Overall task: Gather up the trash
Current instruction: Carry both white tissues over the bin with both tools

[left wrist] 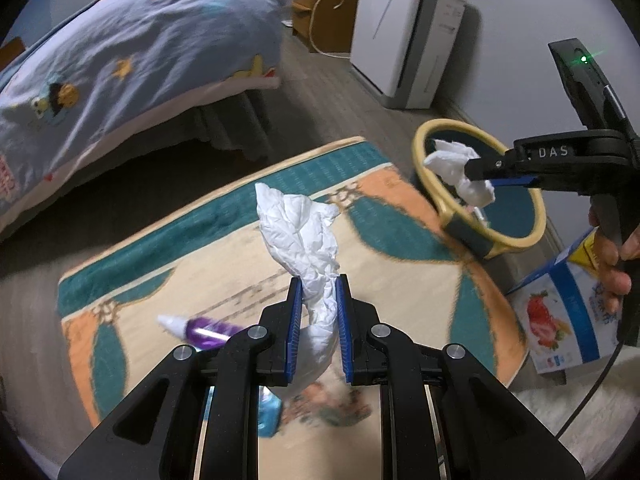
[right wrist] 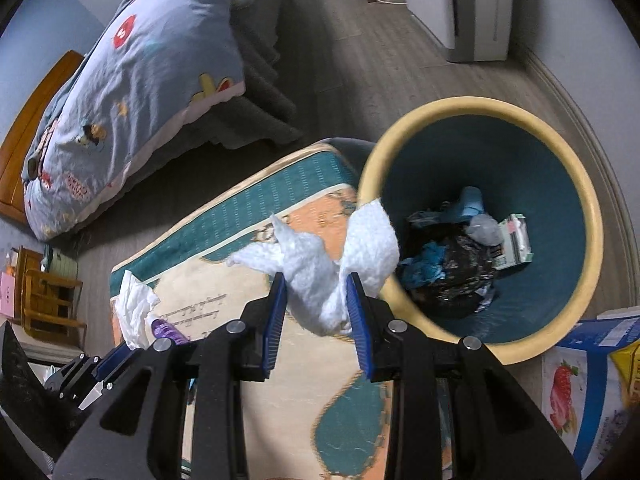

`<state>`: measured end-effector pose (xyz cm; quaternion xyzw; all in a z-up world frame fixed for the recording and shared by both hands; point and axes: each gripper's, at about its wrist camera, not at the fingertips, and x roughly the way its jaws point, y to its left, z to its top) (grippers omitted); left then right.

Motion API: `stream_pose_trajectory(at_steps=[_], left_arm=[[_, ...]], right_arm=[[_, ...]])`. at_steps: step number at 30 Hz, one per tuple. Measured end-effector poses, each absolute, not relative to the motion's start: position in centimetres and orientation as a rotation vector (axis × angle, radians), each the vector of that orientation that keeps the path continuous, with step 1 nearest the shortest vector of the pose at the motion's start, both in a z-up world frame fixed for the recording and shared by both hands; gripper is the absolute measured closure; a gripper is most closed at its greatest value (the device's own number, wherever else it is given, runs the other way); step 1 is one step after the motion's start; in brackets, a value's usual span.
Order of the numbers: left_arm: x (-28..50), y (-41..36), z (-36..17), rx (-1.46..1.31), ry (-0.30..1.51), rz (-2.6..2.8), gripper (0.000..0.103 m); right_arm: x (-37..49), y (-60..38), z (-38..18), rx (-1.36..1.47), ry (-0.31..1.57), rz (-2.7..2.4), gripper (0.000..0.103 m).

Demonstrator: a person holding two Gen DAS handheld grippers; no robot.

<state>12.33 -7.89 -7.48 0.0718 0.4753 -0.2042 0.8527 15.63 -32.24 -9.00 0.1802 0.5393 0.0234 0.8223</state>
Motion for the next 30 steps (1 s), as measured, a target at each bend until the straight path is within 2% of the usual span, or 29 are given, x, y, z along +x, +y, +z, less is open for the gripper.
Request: stream_pose_trajectory(at_steps=[30], left_arm=[[14.2, -22.2, -8.3, 0.183, 0.976, -0.591, 0.085]], right_arm=[[13.9, -44.6, -10.4, 0.479, 1.127, -0.149, 0.073]])
